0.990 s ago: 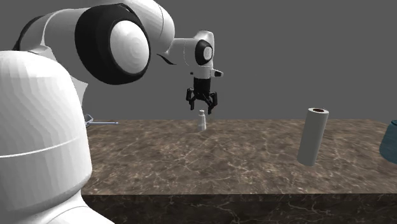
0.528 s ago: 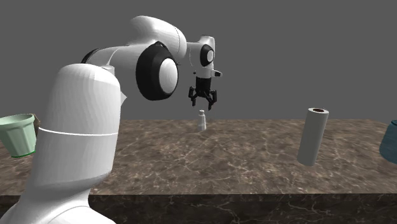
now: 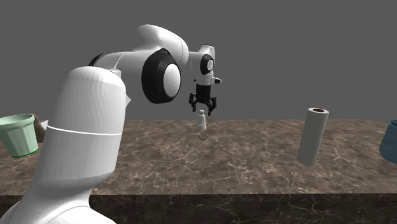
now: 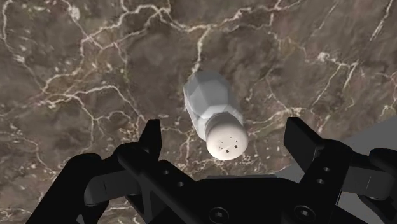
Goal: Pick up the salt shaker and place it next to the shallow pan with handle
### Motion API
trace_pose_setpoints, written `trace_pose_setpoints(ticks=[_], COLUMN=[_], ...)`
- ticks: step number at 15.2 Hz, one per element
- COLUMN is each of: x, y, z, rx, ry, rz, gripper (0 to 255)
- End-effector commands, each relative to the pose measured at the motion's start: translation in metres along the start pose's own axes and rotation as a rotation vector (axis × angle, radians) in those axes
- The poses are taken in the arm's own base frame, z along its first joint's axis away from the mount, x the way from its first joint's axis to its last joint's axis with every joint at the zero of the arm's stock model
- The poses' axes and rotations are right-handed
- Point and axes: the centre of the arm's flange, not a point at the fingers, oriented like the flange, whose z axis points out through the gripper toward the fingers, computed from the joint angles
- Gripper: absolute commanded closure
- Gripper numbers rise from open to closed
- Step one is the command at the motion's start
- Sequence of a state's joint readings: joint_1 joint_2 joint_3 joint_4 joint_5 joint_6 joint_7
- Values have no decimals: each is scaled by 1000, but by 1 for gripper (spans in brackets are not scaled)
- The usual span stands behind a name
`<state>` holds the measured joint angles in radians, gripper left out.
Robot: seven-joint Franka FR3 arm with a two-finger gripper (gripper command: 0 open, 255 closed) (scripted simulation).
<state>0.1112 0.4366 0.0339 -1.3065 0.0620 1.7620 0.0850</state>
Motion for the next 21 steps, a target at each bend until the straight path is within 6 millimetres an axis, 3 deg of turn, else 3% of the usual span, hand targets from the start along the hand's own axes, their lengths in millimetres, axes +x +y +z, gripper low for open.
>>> trace_pose_setpoints(ticks=[1,8,9,18,21], x=[0,0,0,0,0], y=[1,1,1,1,0], z=[4,4,4,4,-11], rx=[0,0,0,0,0], ry=[1,0,0,1,1], rz=[0,0,0,0,0], gripper=[0,0,255,255,255])
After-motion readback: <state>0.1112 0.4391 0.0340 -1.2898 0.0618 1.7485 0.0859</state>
